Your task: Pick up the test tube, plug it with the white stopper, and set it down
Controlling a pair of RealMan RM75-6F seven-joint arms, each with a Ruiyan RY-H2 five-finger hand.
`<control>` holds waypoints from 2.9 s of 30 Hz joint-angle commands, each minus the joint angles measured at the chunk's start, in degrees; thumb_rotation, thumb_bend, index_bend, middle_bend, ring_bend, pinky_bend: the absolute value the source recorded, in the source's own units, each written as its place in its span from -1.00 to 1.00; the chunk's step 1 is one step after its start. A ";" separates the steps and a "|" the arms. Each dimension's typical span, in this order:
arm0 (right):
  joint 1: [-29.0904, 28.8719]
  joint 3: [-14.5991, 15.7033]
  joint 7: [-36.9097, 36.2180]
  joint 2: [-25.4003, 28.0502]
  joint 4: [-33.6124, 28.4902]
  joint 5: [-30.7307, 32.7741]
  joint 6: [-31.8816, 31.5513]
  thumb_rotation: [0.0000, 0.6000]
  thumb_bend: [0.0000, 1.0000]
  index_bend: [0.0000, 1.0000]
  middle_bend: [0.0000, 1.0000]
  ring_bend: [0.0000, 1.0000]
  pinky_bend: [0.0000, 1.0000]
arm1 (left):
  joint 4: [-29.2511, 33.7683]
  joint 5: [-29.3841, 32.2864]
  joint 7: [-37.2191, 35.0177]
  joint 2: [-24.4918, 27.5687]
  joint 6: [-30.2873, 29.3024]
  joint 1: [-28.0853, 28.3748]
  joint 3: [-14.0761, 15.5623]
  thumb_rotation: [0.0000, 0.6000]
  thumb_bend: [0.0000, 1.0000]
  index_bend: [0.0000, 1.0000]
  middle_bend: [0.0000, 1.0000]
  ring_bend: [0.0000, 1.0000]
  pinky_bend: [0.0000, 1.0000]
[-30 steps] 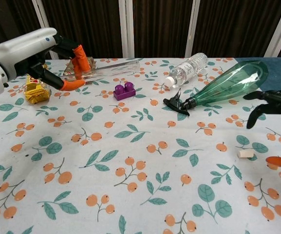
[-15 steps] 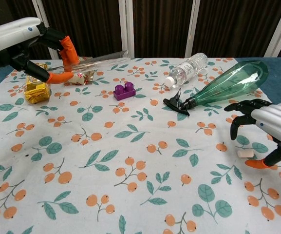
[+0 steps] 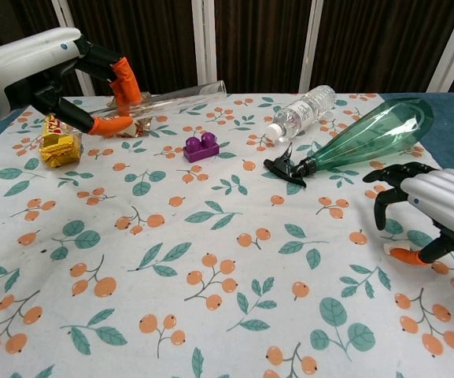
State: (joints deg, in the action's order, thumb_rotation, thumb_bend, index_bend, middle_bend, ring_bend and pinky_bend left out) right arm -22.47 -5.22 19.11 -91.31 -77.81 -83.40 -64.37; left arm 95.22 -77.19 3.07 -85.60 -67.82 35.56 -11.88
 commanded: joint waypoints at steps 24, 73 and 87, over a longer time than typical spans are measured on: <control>-0.10 0.74 0.35 0.66 1.58 3.44 0.13 1.00 -0.32 -0.01 -0.75 -0.93 -1.00 | 0.33 0.16 1.76 -1.37 -0.06 0.30 0.22 1.00 0.19 0.38 0.09 -0.75 -1.00; -0.68 2.10 0.67 -0.50 2.39 3.58 -0.68 1.00 -0.23 0.13 -0.73 -0.92 -1.00 | -0.06 0.62 2.06 -1.78 -0.26 -0.19 0.43 1.00 0.19 0.38 0.09 -0.75 -1.00; -1.45 -0.90 -0.44 2.06 0.08 2.06 -4.56 1.00 -0.17 0.24 -0.70 -0.90 -1.00 | -1.25 2.85 2.00 -3.80 0.84 0.41 -0.42 1.00 0.19 0.38 0.09 -0.75 -1.00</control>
State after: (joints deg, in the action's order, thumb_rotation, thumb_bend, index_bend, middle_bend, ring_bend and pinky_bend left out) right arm -23.68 -5.56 18.80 -89.76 -77.27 -81.26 -68.48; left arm 94.17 -74.68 5.10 -89.04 -67.19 35.79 -12.08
